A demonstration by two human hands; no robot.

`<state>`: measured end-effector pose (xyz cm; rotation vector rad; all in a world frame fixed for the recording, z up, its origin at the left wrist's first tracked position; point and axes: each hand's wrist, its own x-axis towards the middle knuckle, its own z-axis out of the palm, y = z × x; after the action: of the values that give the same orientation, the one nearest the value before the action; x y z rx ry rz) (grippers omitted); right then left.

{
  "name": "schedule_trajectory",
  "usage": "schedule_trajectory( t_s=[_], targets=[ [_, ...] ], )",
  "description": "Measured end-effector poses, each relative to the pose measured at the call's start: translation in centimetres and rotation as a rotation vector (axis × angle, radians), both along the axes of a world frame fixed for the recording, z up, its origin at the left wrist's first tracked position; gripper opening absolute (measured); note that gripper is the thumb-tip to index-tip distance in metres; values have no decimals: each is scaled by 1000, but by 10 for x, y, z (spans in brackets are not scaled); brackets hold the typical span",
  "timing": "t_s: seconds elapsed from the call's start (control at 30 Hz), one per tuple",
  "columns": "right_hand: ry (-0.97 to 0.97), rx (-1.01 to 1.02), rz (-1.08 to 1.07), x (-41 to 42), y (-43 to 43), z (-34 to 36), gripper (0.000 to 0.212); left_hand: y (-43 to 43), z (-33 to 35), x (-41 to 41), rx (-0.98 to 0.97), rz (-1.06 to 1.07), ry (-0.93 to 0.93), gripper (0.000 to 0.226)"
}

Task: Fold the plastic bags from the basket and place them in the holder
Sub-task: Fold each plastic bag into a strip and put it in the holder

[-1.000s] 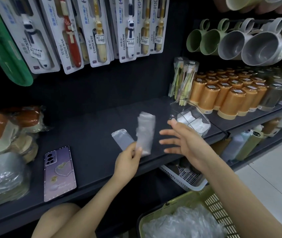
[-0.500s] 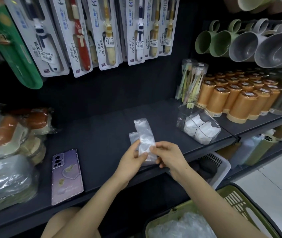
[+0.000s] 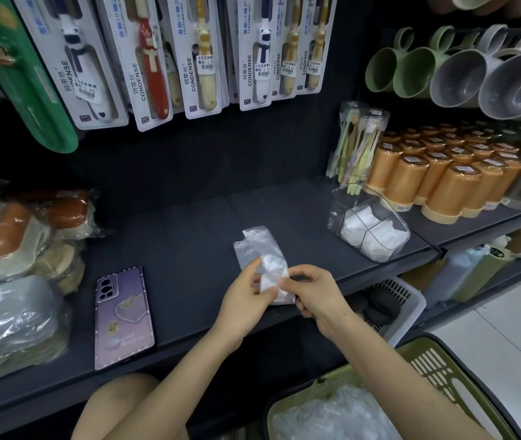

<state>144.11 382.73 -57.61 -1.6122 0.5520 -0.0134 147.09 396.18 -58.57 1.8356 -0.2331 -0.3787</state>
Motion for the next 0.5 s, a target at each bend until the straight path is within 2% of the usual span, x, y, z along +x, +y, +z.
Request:
schedule_trajectory(
  t_s=[0.2, 0.37, 0.5],
  targets=[
    [11, -116, 92, 3, -3, -3, 7, 7, 3, 3, -28, 19, 76, 55],
    [25, -231, 203, 11, -5, -4, 4, 19, 11, 16, -156, 83, 263, 43],
    [27, -390, 294, 19, -7, -4, 12, 31, 17, 39, -197, 171, 344, 37]
  ],
)
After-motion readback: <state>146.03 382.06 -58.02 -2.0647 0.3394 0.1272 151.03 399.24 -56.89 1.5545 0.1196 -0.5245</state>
